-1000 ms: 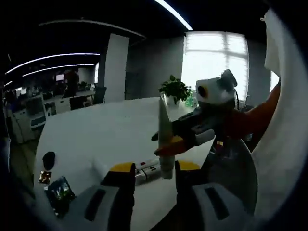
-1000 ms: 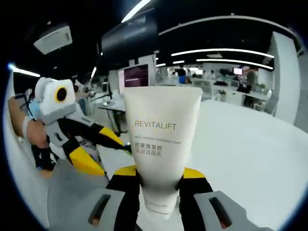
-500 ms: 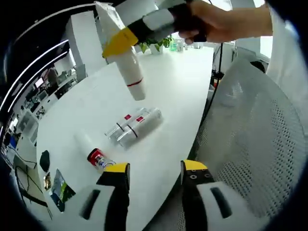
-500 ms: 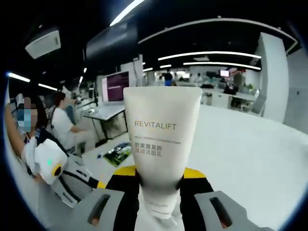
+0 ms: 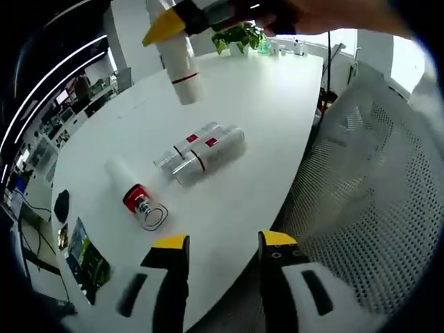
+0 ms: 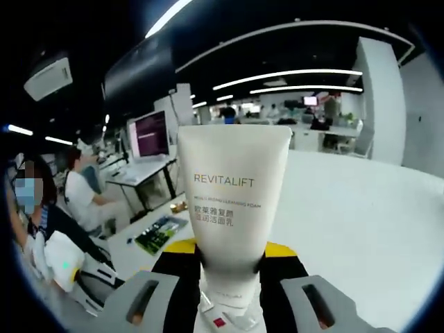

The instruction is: Arrange the skincare products in the storage area until every visible bottle or jar stands upright without overlapping.

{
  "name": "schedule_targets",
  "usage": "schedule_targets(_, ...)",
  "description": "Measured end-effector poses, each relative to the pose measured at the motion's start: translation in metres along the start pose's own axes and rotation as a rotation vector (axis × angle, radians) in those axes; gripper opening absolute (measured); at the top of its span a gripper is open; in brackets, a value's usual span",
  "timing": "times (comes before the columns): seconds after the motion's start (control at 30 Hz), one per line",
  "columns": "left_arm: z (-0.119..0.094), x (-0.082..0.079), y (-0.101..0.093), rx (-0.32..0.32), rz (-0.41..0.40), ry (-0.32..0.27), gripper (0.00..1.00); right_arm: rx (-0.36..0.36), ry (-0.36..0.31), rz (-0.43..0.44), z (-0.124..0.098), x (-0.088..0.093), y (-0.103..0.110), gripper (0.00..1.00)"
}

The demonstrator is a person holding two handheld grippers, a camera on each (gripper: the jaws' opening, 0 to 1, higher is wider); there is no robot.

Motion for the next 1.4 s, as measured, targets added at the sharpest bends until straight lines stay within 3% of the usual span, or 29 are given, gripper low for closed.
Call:
schedule_targets(0.27, 0.001, 0.008, 0.001, -0.007, -0.023, 0.033, 0.24, 0.020, 0.011, -0.028, 0.037, 0.001, -0.022, 0.28)
schedule_targets(0.43, 0.002, 0.010, 0.002, -0.013, -0.033, 0.030, 0.22, 0.048, 0.000, -0.043, 0.062, 0.002, -0.047, 0.28)
schedule_targets(1.0, 0.004, 0.022, -0.006, -0.005, -0.072, 0.072, 0.17, 0.164, -0.023, 0.061, 0.108, 0.010, -0.111, 0.28)
schedule_targets(1.4, 0.003, 0.022, -0.006, -0.010, -0.075, 0.076, 0.14, 0.239, -0.001, -0.051, 0.129, 0.005, -0.135, 0.28)
Point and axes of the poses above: the point that each gripper's makers call its tool centre point, and the gripper's own axes: z roughly forward along the fingers, y roughly to its left, x roughly out of its underside, the point moved 3 cm from there along -z, roughly backward along the fingers, and after that the axes turned 7 degrees about -x, right-handed, at the moved point
